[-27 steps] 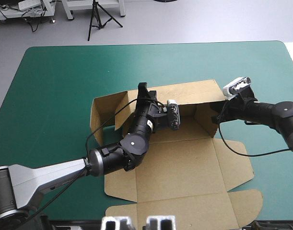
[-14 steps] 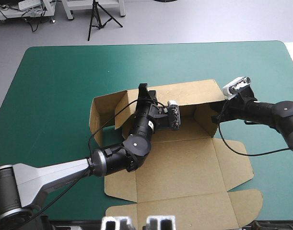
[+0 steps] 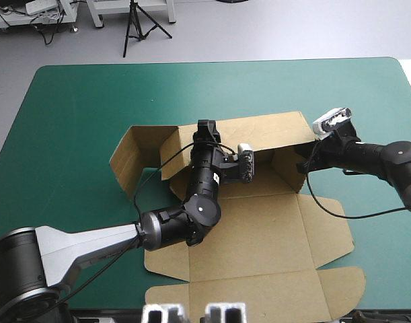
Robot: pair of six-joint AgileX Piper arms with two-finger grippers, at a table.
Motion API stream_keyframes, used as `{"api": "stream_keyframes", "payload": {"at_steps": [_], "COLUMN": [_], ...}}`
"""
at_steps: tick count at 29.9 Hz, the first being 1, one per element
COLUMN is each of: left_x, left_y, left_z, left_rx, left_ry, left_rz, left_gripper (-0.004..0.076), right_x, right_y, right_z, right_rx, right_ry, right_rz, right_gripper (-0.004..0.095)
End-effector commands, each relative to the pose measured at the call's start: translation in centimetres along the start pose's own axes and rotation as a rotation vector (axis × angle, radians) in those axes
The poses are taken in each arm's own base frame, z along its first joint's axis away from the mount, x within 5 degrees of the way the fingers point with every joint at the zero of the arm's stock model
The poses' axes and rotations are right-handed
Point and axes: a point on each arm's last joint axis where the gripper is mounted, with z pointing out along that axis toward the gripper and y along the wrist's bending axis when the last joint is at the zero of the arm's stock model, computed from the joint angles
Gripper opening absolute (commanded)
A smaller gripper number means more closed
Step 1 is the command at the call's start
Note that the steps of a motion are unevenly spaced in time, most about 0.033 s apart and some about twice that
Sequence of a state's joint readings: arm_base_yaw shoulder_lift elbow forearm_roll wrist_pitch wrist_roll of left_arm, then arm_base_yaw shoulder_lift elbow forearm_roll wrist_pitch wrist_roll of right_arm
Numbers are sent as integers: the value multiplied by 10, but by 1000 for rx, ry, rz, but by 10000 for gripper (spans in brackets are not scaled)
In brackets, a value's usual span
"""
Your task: Fold the box
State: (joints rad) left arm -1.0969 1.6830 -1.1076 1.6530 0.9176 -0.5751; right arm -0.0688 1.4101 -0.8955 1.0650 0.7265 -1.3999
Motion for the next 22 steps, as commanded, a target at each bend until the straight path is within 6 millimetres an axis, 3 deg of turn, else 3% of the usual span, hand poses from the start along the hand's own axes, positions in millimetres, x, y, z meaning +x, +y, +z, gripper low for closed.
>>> {"api": "stream_keyframes", "payload": {"at_steps": [1,9,22], "left_x": [-3,-32,-50], "left_y": [25,23,14], "left_z": [-20,-59,-92], "left_rx": [-119,-218,-223], "left_ry": [16,-88,-164], "left_rz": [-42,-73,-82], "left_gripper": [335,335,335], "right_x": [0,0,0], "right_y": [9,9,11], "right_z": [-2,-2,-2], "right_rx": [-92,-95,-109], "right_ry": [23,24,27], "right_rz": [1,3,11], "right_gripper": [2,2,2]}}
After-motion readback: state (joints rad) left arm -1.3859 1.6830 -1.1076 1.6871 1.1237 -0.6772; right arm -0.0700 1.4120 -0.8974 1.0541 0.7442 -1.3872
